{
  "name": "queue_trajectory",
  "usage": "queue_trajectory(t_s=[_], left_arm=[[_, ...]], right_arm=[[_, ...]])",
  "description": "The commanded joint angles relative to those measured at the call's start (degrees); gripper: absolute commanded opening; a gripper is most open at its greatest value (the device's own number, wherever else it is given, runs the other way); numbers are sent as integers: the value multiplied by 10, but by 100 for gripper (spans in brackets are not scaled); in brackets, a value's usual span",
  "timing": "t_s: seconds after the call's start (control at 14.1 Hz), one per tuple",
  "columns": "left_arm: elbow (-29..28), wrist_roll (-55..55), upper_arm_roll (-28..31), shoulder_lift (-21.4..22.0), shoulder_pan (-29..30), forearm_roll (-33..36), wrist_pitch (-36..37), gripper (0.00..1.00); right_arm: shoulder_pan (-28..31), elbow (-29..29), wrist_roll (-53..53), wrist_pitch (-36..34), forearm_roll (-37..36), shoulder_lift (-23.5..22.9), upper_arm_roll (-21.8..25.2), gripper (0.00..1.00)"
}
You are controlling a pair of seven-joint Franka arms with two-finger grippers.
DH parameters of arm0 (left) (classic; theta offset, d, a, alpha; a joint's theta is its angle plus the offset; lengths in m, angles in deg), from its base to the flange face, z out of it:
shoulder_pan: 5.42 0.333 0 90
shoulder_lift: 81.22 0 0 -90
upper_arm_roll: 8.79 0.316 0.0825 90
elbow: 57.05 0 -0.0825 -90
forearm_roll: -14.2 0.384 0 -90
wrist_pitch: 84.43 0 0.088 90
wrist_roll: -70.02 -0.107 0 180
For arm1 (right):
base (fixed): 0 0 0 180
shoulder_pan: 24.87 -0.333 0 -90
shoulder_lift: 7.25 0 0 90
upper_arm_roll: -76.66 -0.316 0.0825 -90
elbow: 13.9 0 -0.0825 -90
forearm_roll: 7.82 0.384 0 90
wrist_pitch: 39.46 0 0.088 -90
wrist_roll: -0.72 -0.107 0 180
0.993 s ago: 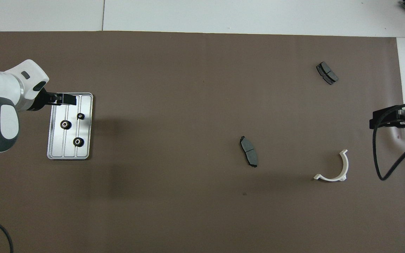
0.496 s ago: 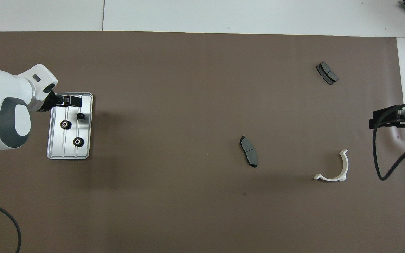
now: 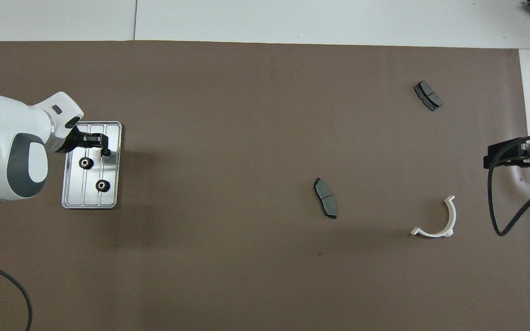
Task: Place bearing gear from tray to pile
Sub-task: 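Lower the left gripper onto a black gear and close it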
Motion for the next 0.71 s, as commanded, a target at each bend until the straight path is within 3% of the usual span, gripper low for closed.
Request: queue_trajectory(t_s=[0.0,0.64], left_arm=[[-18,4,4,-1,-8,-4,-23,54],[-48,7,4,-4,-17,-4,-60,50]], right_arm=[[-2,-7,-10,-3,-4,10,-2,100],[-1,-7,-11,-3,-4,10,-2,100]])
